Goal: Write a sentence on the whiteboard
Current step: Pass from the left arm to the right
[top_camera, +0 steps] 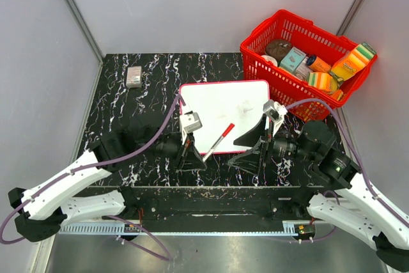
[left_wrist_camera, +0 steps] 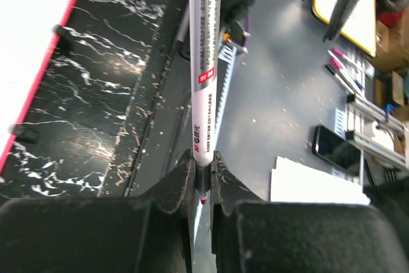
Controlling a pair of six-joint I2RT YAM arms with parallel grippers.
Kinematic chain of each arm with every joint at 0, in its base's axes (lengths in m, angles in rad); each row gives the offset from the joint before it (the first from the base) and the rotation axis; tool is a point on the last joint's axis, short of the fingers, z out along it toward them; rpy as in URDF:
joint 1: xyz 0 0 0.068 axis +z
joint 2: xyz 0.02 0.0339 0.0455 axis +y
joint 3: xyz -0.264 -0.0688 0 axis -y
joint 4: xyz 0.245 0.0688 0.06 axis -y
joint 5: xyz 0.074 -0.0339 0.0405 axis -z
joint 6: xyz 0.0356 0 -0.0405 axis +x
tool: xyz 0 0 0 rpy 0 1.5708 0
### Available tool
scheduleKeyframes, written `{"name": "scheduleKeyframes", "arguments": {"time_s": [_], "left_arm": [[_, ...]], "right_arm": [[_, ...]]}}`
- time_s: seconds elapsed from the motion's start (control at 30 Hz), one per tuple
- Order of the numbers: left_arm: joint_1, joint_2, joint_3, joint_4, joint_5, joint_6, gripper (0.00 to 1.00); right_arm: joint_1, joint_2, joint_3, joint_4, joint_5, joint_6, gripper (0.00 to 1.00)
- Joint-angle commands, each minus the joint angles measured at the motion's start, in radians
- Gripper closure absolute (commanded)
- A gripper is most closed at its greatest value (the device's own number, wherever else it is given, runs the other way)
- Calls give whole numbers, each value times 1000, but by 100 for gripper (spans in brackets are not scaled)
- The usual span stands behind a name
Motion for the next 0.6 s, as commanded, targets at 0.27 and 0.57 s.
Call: {"name": "scheduleKeyframes", "arguments": {"time_s": [0.27,0.57], "left_arm": [[-93,47,7,-2,161,43,100],[-115,48,33,10,113,44,100]], "right_arm": [[5,87,72,70,-241,-9,4],[4,107,8,223,-353,103,28]]}}
